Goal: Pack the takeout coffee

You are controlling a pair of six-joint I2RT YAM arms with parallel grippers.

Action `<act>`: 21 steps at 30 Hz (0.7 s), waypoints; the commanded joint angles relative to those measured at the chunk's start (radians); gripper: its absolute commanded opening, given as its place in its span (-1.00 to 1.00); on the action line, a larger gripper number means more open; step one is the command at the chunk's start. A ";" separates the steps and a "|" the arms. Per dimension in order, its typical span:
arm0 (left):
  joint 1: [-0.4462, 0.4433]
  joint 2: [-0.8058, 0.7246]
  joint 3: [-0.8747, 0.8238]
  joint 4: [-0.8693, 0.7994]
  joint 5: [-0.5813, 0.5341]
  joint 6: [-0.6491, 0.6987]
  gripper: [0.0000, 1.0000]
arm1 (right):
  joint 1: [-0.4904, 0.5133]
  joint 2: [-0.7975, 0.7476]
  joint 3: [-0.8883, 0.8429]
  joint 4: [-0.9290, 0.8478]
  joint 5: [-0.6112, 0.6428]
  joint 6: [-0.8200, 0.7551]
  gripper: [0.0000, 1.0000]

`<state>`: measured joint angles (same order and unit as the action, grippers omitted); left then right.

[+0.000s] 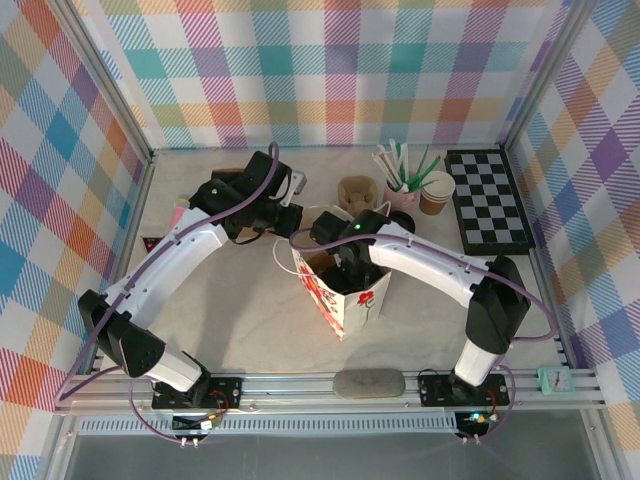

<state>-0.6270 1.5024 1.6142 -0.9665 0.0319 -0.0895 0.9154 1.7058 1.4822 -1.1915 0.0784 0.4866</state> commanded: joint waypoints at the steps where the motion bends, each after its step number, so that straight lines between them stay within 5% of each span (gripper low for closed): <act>1: -0.010 -0.033 -0.011 -0.006 -0.001 -0.006 -0.79 | -0.007 0.014 -0.014 0.010 -0.015 -0.009 -0.21; 21: -0.010 -0.045 -0.022 -0.008 -0.016 -0.003 -0.80 | -0.023 0.035 -0.033 0.035 -0.026 -0.015 -0.21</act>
<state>-0.6270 1.4910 1.6051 -0.9672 0.0132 -0.0891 0.8986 1.7252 1.4601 -1.1580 0.0620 0.4847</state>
